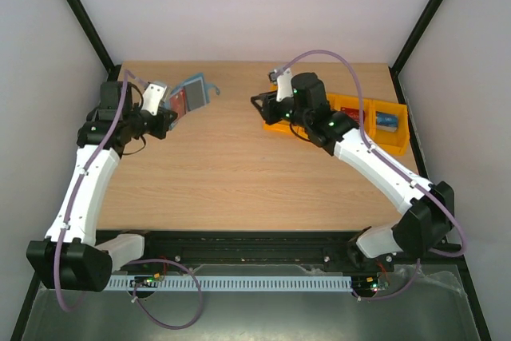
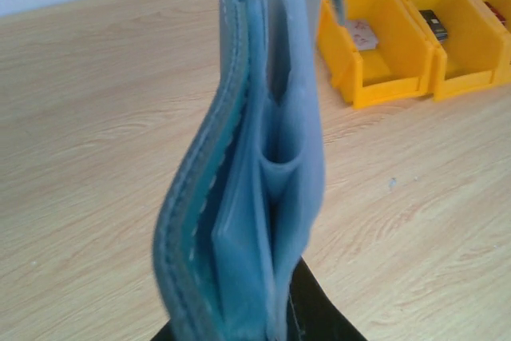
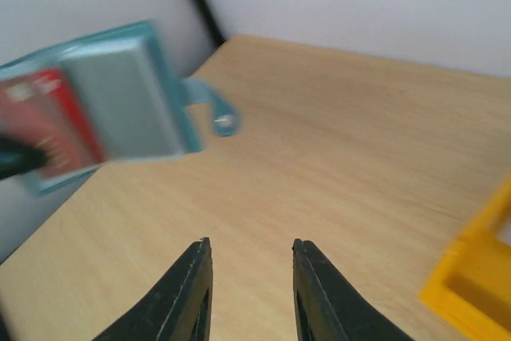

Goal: Take the credit cards out of the card holder
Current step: Remove the credit card from the card holder.

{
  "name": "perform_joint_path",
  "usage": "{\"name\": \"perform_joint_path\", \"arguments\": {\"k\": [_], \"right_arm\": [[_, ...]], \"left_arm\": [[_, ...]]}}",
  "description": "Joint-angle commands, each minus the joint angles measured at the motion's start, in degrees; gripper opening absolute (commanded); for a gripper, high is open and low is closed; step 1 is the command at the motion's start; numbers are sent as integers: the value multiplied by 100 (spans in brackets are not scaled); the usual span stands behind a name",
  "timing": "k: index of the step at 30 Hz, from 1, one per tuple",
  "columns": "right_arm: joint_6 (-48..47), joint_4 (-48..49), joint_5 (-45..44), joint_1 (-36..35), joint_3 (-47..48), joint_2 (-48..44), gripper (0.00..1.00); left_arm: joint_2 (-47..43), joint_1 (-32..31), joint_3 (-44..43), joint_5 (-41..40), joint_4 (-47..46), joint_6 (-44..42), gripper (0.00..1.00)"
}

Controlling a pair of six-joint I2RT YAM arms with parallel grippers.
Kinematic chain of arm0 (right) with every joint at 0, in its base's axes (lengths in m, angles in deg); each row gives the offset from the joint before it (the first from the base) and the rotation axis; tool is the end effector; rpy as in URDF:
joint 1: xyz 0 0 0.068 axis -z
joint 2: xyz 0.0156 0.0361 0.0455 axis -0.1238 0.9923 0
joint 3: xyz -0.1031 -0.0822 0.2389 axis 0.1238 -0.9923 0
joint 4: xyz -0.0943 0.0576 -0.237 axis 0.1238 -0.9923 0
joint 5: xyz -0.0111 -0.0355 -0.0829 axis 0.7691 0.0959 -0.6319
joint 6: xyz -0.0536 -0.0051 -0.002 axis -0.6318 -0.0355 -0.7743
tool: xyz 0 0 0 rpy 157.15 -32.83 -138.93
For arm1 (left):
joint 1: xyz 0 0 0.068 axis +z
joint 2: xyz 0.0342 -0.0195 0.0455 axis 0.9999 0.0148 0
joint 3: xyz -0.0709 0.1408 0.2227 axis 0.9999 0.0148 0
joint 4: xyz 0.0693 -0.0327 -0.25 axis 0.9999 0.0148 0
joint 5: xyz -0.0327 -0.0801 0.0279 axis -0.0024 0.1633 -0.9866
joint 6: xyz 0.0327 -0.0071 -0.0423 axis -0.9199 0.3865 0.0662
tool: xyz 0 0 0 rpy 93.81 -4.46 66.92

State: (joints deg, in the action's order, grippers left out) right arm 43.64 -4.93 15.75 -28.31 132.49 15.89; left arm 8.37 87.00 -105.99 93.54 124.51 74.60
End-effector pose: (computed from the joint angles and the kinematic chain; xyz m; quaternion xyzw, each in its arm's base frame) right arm 0.2629 0.2008 0.3704 -0.2291 0.7684 0.3667 0.4718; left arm 0.2398 -0.0254 0.3586 0.2078 0.8482 -0.1763 0.4542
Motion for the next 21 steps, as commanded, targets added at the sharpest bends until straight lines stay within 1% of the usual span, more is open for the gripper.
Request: {"name": "perform_joint_path", "arguments": {"k": [1,2,3,4,6,8,11,16,18,21], "right_arm": [[-779,220,1818,-564,53,-15,28],[-825,526,2681,-665,-25,2,29],[-590,1062,3294,-717,-163,27,29],[-186,1730,3664,-720,-317,49,29],[655,2757,3871,-720,-566,157,28],[944,3148,3812,-716,-502,349,28],[929,2988,3517,-716,-348,579,26],[578,2442,3223,-721,-190,640,23],[546,2430,3213,-715,-233,600,22],[533,2421,3275,-721,-266,581,21]], "left_arm": [[-44,-130,-33,-209,-267,117,2],[-34,-142,-44,94,-205,60,2],[-25,-148,-62,528,-99,-47,2],[-11,-153,-94,1040,51,-255,2],[-25,-154,-167,2045,462,-582,2],[-47,-154,-303,2811,845,-970,2],[-50,-154,-573,3467,1467,-1669,2],[-58,-145,-806,4161,2312,-2732,2],[-54,-137,-850,4294,2566,-3076,2],[-35,-136,-876,4375,2717,-3276,2]]}}
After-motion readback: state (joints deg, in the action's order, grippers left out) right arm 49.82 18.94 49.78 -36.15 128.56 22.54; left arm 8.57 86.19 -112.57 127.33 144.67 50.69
